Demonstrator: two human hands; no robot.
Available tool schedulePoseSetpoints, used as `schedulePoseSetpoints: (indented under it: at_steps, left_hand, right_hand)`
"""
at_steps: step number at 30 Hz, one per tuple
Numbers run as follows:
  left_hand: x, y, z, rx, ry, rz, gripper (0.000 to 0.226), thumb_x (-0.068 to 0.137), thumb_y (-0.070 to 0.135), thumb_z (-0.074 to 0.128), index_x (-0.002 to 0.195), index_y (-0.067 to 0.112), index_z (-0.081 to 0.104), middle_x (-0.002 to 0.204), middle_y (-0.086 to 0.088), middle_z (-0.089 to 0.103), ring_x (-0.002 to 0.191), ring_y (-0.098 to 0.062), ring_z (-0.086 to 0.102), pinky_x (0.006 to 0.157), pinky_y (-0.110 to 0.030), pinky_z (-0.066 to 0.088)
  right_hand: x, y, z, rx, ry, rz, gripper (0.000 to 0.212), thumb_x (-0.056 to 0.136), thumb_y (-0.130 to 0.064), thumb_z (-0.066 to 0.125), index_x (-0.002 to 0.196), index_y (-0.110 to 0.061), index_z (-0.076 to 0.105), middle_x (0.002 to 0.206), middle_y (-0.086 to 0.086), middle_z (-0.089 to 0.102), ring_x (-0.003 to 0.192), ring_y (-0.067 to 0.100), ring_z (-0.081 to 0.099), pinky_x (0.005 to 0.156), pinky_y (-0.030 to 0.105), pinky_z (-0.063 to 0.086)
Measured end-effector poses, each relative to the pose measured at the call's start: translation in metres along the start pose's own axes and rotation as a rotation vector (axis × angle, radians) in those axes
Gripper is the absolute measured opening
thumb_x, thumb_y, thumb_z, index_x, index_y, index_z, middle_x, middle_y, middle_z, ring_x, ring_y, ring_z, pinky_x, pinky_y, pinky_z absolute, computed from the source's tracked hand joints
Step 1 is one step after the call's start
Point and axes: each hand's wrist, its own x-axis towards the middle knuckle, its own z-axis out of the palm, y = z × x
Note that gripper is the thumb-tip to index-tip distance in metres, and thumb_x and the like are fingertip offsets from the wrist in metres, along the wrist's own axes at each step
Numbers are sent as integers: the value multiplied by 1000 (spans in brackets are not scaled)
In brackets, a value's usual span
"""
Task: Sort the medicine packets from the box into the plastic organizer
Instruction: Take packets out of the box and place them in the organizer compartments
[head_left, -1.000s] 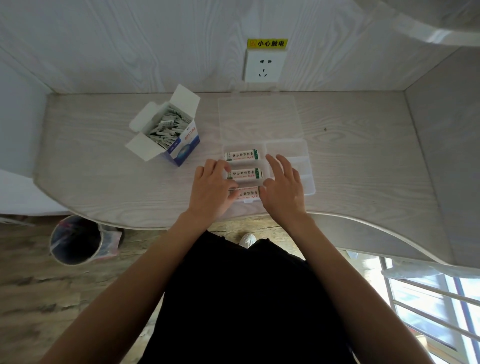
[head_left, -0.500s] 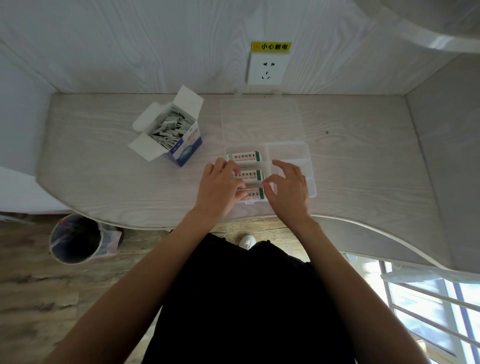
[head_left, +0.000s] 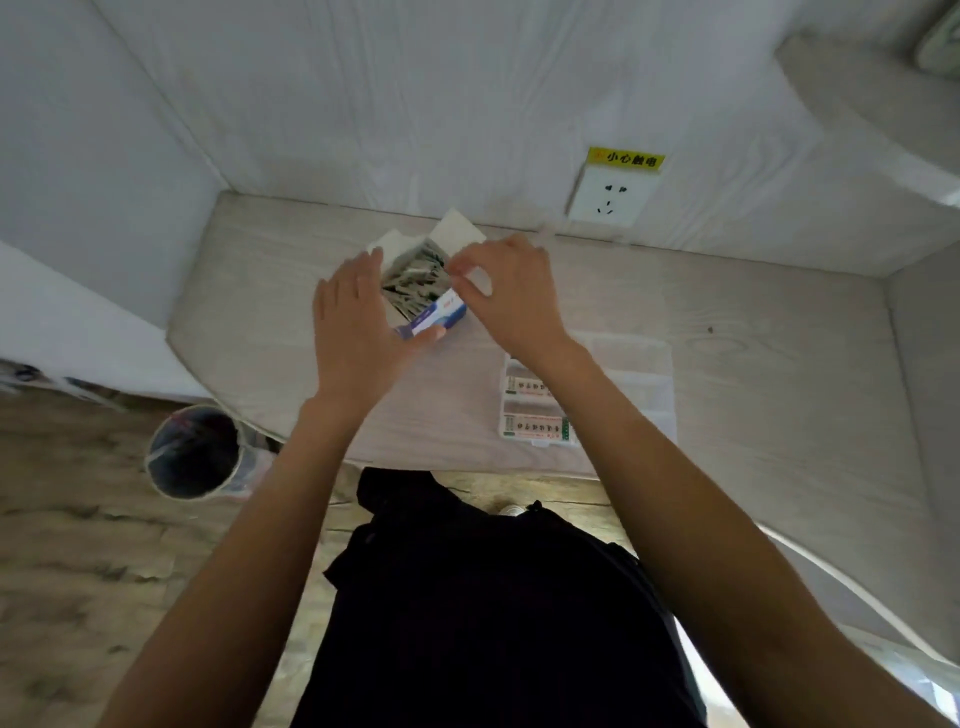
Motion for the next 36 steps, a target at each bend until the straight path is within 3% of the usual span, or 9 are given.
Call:
schedulePoseSetpoints:
  at_steps: [2,4,7,12,18,20,28,32,36]
  left_hand:
    - [4,-5,8,-12,-50,-64,91,66,56,72,136,9,38,134,-12,50,123,-30,46,104,-47,32]
    - [7,-6,9,-36,-36,-85,78,68,53,70,128,9,46,124,-11,58,115,-29,53,99,-45,37]
    - [5,-5,5,-131,-3,-81,64,73,40,72,123,7,52,117,-12,62,108,-31,56,93,-40,39]
    - [-1,-4,-3,-198,42,-71,65,73,30,76,128,6,51,125,-12,59,112,-30,56,96,-38,39]
    - [2,-2,-8,-206,61,-59,63,71,23,76,127,5,52,126,-11,59,112,-28,56,95,-34,38]
    - [3,-2,-10,-214,56,-42,62,72,22,76,127,5,53,126,-11,59,113,-27,55,94,-32,37]
    - [6,-6,-11,-226,73,26,58,69,22,78,120,5,57,116,-9,64,104,-26,60,88,-26,38]
    - [7,-9,-6,-211,86,41,56,67,25,79,116,5,60,110,-8,66,99,-25,63,86,-27,40]
    - [10,-12,-5,-193,105,50,56,63,23,82,111,2,62,105,-11,68,93,-26,65,83,-24,40]
  right_hand:
    - [22,-10,11,-174,-128,-63,24,88,-32,54,107,-22,64,105,-3,67,110,24,47,88,34,29]
    - [39,-18,20,-339,-237,-134,34,85,-39,55,114,-23,62,112,-3,63,115,24,43,91,34,29]
    - [52,-23,31,-406,-307,-168,29,85,-38,54,112,-35,64,108,-2,65,111,23,47,91,32,30]
    - [60,-27,46,-388,-299,-162,26,91,-22,46,103,-20,70,104,4,67,98,23,59,70,28,35]
    - [52,-17,25,-22,-214,-15,16,87,-26,55,91,-20,70,90,-4,67,84,17,59,73,32,46]
    - [52,-15,22,-26,-177,-24,17,89,-25,53,94,-19,67,93,-2,66,85,19,59,73,33,47]
    - [55,-24,37,-211,-347,-7,27,87,-34,57,105,-14,56,98,5,63,88,25,60,66,32,40]
    - [58,-34,52,-306,-301,-2,22,91,-24,47,92,-13,66,94,6,65,86,26,62,60,28,34]
    - [59,-34,52,-254,-252,-19,23,90,-18,45,87,-7,65,90,7,63,82,27,61,59,30,31]
